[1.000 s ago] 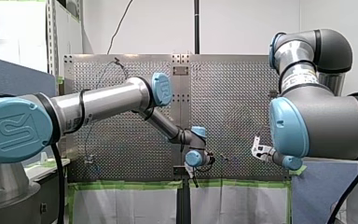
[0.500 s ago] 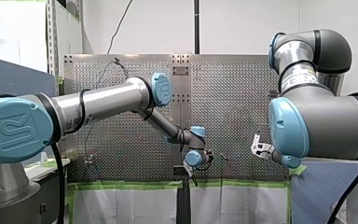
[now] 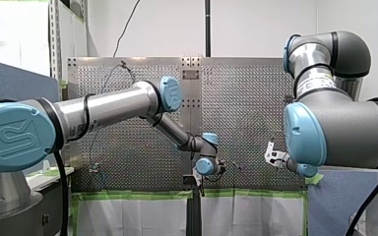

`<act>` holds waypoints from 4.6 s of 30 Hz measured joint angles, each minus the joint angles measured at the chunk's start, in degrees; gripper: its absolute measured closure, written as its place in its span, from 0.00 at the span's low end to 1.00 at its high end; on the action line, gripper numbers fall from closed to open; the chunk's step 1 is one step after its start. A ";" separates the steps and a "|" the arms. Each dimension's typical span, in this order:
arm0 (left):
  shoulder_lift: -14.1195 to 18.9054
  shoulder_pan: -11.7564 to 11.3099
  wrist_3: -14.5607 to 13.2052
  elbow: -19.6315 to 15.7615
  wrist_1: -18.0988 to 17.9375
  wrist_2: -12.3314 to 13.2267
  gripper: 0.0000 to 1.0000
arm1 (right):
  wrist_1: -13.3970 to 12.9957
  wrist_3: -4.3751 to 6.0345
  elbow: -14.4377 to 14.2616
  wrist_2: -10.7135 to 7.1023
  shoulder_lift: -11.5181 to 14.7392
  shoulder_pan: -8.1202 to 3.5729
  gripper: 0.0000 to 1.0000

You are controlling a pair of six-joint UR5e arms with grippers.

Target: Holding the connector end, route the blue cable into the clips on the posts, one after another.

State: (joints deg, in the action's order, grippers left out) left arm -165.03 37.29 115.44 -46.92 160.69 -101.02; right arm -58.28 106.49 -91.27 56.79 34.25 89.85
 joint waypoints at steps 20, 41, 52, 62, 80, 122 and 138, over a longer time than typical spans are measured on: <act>0.34 0.50 -8.04 -0.02 8.09 -0.13 0.00 | 0.23 -0.08 -0.02 0.00 -0.25 0.09 1.00; 6.67 2.62 -12.25 -7.13 11.81 7.59 0.00 | 1.23 -0.84 -0.01 0.17 -0.71 0.08 1.00; 7.07 4.27 -11.98 -8.42 8.66 7.35 0.00 | 1.36 -0.84 -0.02 0.18 -0.87 0.11 1.00; 7.07 4.55 -11.05 -8.43 5.96 5.69 0.00 | 1.25 -0.84 -0.02 0.17 -1.11 0.04 1.00; 7.05 4.58 -8.92 -8.43 5.85 5.62 0.00 | 1.17 -0.79 -0.01 0.18 -1.32 -0.36 1.00; 9.61 5.26 -10.56 -10.90 2.51 3.15 0.00 | 1.11 -0.53 -0.01 0.17 -1.43 -0.68 1.00; 17.96 3.91 -7.86 -19.24 -5.81 -5.19 0.00 | 1.05 -0.40 -0.01 0.11 -1.47 -0.54 1.00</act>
State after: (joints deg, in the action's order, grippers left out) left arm -147.07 41.20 107.59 -66.15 154.88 -106.20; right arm -57.23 106.10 -91.28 56.90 32.79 89.31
